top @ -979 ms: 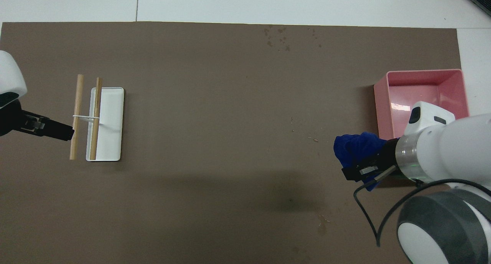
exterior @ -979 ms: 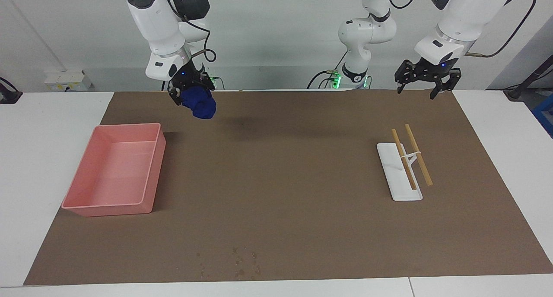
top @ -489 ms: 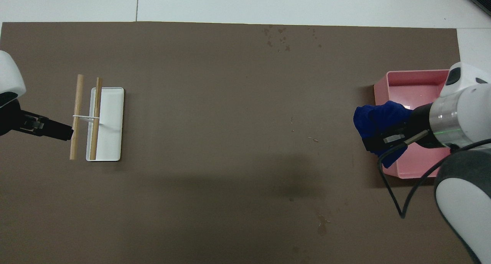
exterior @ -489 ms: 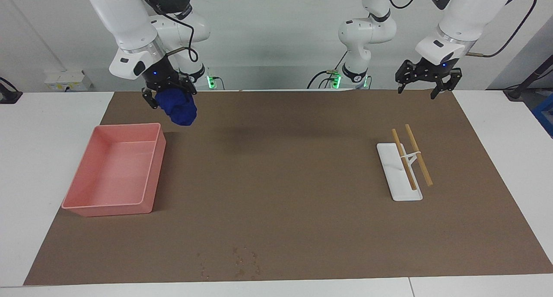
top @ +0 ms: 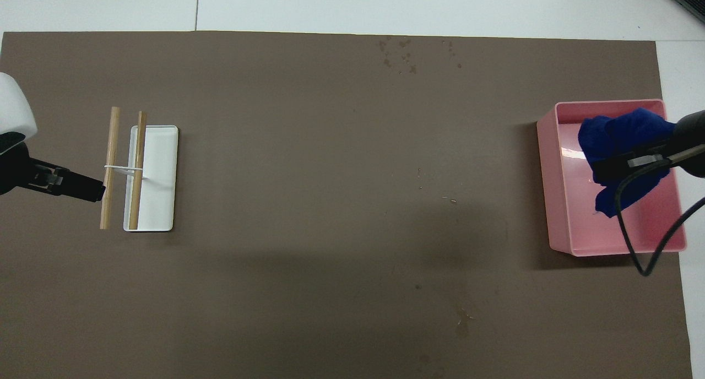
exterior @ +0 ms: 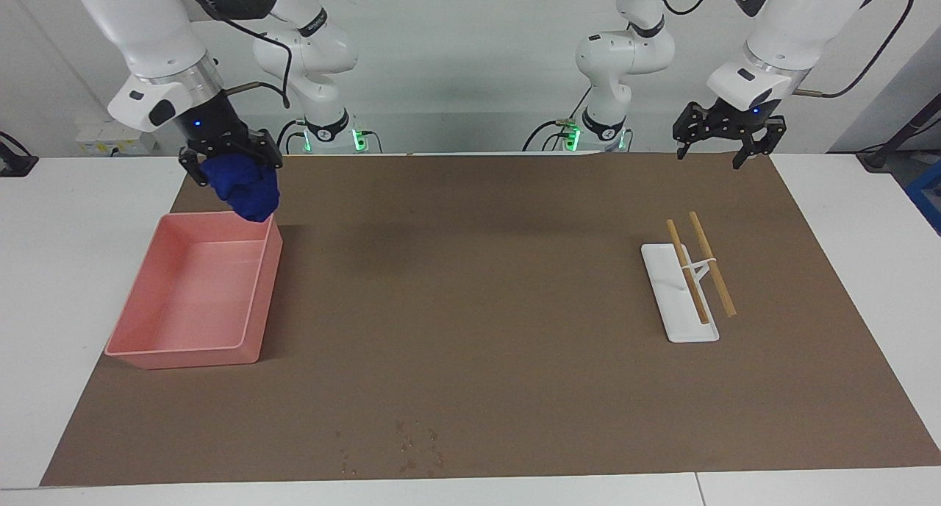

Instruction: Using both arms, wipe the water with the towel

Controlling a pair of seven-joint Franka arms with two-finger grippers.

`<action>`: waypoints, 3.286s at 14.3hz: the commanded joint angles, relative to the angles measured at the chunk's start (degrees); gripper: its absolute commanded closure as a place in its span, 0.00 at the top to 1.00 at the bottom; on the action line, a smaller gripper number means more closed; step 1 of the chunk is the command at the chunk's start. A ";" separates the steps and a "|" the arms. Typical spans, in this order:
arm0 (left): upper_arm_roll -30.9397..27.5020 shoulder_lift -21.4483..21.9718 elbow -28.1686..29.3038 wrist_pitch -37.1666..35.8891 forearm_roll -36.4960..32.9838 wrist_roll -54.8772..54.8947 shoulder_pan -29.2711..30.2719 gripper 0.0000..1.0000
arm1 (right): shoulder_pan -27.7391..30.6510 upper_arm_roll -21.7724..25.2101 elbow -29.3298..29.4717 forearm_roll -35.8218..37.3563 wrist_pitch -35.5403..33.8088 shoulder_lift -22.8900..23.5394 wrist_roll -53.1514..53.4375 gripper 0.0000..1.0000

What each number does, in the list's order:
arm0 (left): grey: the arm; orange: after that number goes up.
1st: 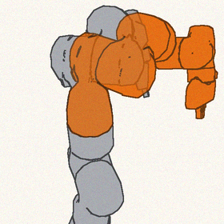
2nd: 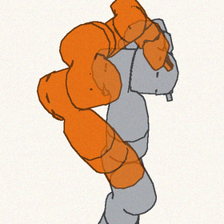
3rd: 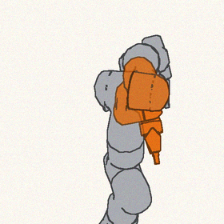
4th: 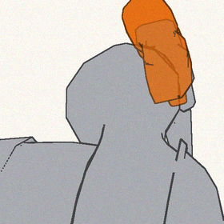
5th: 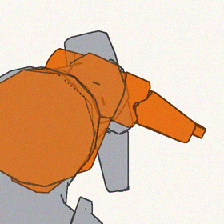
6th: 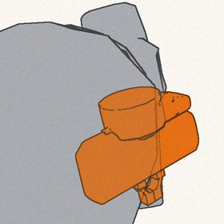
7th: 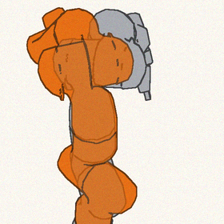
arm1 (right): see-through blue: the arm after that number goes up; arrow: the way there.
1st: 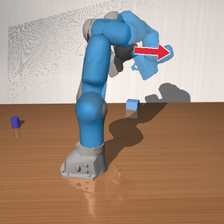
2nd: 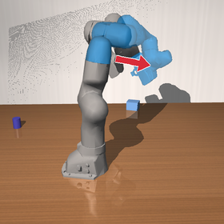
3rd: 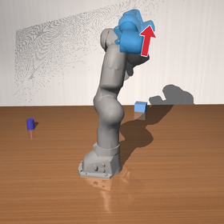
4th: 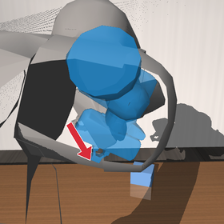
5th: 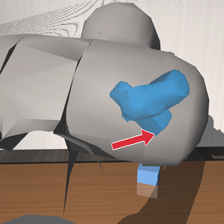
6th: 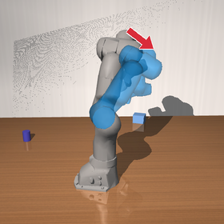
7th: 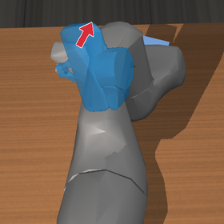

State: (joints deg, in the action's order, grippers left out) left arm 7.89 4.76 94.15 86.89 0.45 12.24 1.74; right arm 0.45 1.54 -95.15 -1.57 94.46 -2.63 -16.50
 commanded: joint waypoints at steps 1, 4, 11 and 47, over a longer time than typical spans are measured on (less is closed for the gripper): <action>-0.25 1.31 1.30 0.47 -1.15 0.41 -0.24 1.00 | 6.65 -0.57 -1.16 2.27 1.60 0.35 -8.43 0.00; -0.25 1.31 1.30 0.47 -1.15 0.41 -0.24 1.00 | 10.88 -0.57 -4.67 3.77 6.25 0.35 -13.11 0.00; -0.25 1.31 1.30 0.47 -1.15 0.41 -0.24 1.00 | 12.39 -0.57 -15.50 4.47 22.96 3.16 -13.65 0.00; -0.25 1.39 1.30 0.47 -1.15 0.41 -0.24 1.00 | -0.97 -4.80 3.39 0.43 -5.07 -2.03 9.38 1.00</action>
State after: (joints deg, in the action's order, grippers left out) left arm 7.89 4.76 94.15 86.89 0.44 12.24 1.74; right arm 1.25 -4.43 -91.98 -1.05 88.48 -5.78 -8.09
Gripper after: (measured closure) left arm 0.000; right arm 0.000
